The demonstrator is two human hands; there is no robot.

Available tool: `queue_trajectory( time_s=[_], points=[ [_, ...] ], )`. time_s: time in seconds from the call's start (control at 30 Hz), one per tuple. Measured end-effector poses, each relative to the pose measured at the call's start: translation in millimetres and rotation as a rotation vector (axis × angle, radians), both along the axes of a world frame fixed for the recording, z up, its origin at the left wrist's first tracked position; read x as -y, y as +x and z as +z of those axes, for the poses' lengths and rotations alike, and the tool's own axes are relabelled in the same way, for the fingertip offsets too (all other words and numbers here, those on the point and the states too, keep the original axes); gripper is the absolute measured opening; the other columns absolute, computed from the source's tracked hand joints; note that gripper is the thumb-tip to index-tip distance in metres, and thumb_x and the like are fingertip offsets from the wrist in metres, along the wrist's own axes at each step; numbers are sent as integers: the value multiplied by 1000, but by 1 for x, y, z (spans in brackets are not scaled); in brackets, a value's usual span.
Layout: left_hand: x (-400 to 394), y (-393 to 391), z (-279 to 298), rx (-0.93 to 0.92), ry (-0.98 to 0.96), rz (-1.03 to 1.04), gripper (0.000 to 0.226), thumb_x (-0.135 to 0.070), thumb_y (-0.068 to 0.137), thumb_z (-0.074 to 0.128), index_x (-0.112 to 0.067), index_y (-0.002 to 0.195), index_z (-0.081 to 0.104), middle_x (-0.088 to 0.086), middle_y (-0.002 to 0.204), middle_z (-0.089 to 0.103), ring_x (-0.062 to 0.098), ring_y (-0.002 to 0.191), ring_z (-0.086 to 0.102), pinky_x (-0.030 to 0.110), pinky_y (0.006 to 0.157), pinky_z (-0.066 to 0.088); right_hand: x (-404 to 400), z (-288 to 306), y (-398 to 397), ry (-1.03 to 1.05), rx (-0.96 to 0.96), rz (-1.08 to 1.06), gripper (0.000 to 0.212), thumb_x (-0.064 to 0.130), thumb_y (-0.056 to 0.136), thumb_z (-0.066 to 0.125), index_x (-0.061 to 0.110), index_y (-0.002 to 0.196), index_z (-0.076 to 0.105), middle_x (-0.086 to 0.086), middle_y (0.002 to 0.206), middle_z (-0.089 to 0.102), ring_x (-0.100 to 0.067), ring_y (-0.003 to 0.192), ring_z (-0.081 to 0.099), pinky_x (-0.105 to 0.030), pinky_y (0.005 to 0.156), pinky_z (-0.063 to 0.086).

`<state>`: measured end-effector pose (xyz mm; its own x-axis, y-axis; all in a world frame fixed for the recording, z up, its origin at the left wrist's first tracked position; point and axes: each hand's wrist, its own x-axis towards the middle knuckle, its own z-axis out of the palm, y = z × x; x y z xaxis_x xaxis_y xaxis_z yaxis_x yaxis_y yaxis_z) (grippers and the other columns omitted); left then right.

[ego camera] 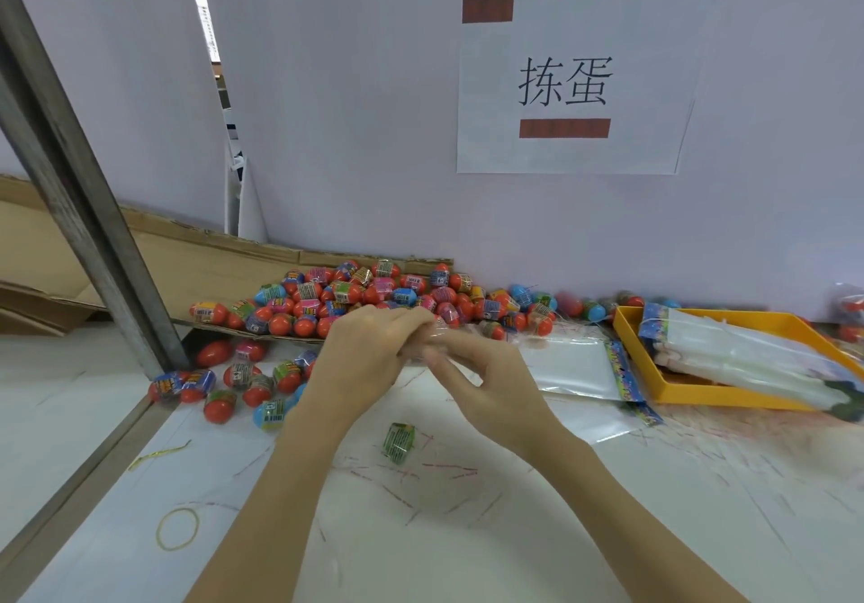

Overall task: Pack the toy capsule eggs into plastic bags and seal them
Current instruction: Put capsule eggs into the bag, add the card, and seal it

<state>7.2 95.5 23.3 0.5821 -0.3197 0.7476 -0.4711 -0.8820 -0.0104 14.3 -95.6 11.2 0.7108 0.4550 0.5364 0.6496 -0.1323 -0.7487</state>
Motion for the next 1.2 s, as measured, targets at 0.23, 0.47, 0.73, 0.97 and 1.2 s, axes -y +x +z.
queue_trajectory(
  time_s=[0.23, 0.47, 0.73, 0.97, 1.2],
  points=[
    [-27, 0, 2, -39, -550, 295, 15, -29, 92, 81, -17, 100, 78, -9, 74, 74, 2, 60, 64, 22, 55, 51, -3, -14, 9, -137, 12, -225, 30, 25, 106, 56, 22, 134, 67, 14, 136, 64, 0, 129, 55, -33, 110, 47],
    [-24, 3, 0, -307, -960, 233, 19, -44, 82, 87, -28, 86, 78, -15, 66, 75, -2, 66, 72, 16, 64, 56, -14, -32, 24, -655, 60, -182, 46, 46, 110, 37, 40, 156, 38, 12, 173, 6, -18, 158, 9, -48, 126, 23],
    [-17, 4, 2, -511, -994, 109, 25, -43, 80, 89, -25, 94, 78, -5, 78, 79, 14, 77, 77, 44, 83, 63, -19, -36, 27, -680, 260, -289, 44, 35, 110, 44, 29, 153, 47, 2, 161, 33, -23, 137, 34, -42, 113, 39],
    [-13, 4, 0, -483, -952, 135, 26, -45, 81, 86, -26, 94, 75, -7, 73, 78, 11, 69, 76, 47, 79, 64, -16, -29, 24, -331, 131, -295, 38, 19, 108, 53, 18, 145, 58, -1, 138, 52, -13, 112, 58, -26, 100, 49],
    [-7, 5, -4, -416, -740, 230, 24, -51, 79, 87, -37, 86, 69, -25, 71, 71, -4, 66, 69, 17, 57, 49, -9, -22, 27, 103, -42, -376, 26, 12, 93, 76, 21, 116, 67, 1, 107, 66, -8, 92, 66, -30, 86, 58]
  ],
)
